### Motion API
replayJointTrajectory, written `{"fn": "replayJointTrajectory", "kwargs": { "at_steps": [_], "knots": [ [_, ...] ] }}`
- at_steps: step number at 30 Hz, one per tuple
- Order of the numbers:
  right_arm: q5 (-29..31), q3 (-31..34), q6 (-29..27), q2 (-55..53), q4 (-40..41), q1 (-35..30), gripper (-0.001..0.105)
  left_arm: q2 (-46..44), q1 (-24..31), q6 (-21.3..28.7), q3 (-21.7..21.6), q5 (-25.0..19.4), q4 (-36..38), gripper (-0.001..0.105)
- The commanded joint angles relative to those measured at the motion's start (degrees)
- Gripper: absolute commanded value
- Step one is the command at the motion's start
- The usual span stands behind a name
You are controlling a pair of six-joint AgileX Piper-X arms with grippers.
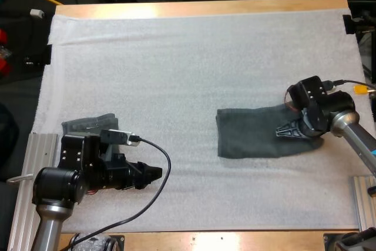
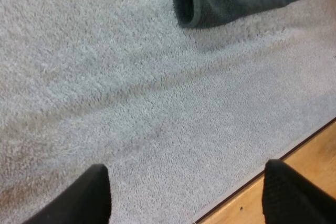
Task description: Pick towel from pile, fold and stack
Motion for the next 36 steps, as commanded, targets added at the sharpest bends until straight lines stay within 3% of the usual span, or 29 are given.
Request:
{"fn": "replayJointTrajectory", "kwargs": {
  "at_steps": [1, 5, 9, 14, 19, 25, 27, 29, 30, 32, 34, 36],
  "knots": [
    [-4.06, -0.80, 1.85, -0.45, 0.01, 0.85, 0.000, 0.19, -0.33, 0.31, -0.18, 0.72, -0.43, 0.060],
    [-11.58, -0.93, 8.51, -0.43, -4.15, 4.39, 0.000, 0.19, -0.33, 0.31, -0.18, 0.97, -0.52, 0.060],
    [-12.56, -0.93, 14.31, 0.74, -9.21, 7.85, 0.000, 0.19, -0.33, 0.31, -0.18, 1.58, -0.52, 0.060],
    [-21.43, -0.93, 20.70, 5.54, -15.02, 11.04, 0.000, 0.19, -0.33, 0.31, -0.18, 1.57, -0.52, 0.060],
    [-24.84, -0.93, 27.13, 9.60, -17.83, 11.60, 0.000, 0.19, -0.33, 0.31, -0.18, 1.57, -0.40, 0.060],
    [-28.77, -0.93, 27.97, 11.24, -21.85, 11.60, 0.001, 0.19, -0.33, 0.31, -0.18, 1.57, -0.40, 0.060],
    [-28.76, -0.93, 28.09, 11.22, -22.26, 11.60, 0.010, 0.19, -0.33, 0.31, -0.18, 1.57, -0.40, 0.060],
    [-28.97, -0.93, 28.08, 11.22, -22.84, 11.60, 0.029, 0.19, -0.33, 0.31, -0.18, 1.57, -0.52, 0.060],
    [-28.98, -0.93, 28.08, 11.22, -23.15, 11.60, 0.034, 0.19, -0.33, 0.31, -0.18, 1.57, -0.52, 0.060],
    [-29.59, -0.93, 27.86, 11.22, -23.74, 11.60, 0.056, 0.19, -0.33, 0.31, -0.18, 1.57, -0.52, 0.060],
    [-31.90, -0.93, 27.22, 11.22, -24.41, 11.60, 0.064, 0.19, -0.33, 0.31, -0.18, 1.57, -0.52, 0.060],
    [-34.18, -0.93, 26.29, 11.22, -24.52, 11.60, 0.064, 0.19, -0.33, 0.31, -0.18, 1.57, -0.52, 0.060]
  ]
}}
